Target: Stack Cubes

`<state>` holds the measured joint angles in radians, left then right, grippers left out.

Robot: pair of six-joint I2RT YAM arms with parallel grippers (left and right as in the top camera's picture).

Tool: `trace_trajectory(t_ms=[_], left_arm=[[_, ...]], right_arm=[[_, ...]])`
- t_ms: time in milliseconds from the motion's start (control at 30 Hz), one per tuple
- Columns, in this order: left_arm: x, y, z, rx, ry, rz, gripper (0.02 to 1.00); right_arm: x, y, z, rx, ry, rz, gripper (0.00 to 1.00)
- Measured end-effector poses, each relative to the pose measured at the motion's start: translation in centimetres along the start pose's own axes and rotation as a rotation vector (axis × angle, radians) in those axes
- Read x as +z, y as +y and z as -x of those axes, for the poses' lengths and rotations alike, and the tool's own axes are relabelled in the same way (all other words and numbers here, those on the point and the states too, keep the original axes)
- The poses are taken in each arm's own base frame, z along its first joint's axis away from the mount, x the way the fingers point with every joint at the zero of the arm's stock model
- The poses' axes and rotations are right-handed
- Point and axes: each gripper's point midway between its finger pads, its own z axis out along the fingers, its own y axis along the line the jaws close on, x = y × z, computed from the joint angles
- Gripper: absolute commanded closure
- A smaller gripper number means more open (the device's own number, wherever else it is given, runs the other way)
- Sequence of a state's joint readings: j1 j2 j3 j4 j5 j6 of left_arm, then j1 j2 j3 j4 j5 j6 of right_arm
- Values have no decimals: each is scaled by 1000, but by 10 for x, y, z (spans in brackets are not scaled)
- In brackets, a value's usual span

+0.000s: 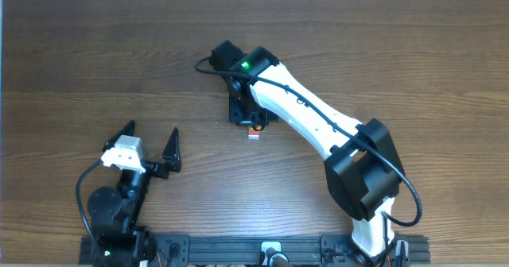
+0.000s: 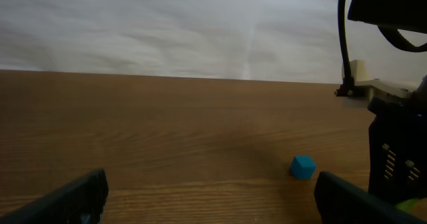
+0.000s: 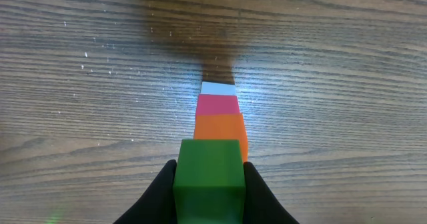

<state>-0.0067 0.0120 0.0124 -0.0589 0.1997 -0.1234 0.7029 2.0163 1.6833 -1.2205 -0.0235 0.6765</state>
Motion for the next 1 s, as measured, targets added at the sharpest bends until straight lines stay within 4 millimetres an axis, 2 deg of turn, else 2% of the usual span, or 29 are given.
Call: trace_trajectory(t_ms=[100, 367, 467, 567, 700, 900, 1000], left_arm=[[0, 0, 0, 0, 0, 0, 20], [0, 0, 0, 0, 0, 0, 20], [0, 0, 0, 0, 0, 0, 23], [0, 0, 0, 0, 0, 0, 20], [0, 0, 0, 0, 0, 0, 20], [0, 0, 0, 0, 0, 0, 20], [0, 0, 0, 0, 0, 0, 20]], right_arm=[[1, -1, -1, -1, 3, -3, 656], [5, -4, -4, 4, 16, -13, 617], [5, -4, -4, 5, 16, -13, 540], [5, -4, -4, 3, 16, -13, 505], [5, -3, -4, 2, 15, -12, 380], [4, -4, -4, 0, 17, -14, 321], [-6, -4, -3, -7, 15, -17, 301]])
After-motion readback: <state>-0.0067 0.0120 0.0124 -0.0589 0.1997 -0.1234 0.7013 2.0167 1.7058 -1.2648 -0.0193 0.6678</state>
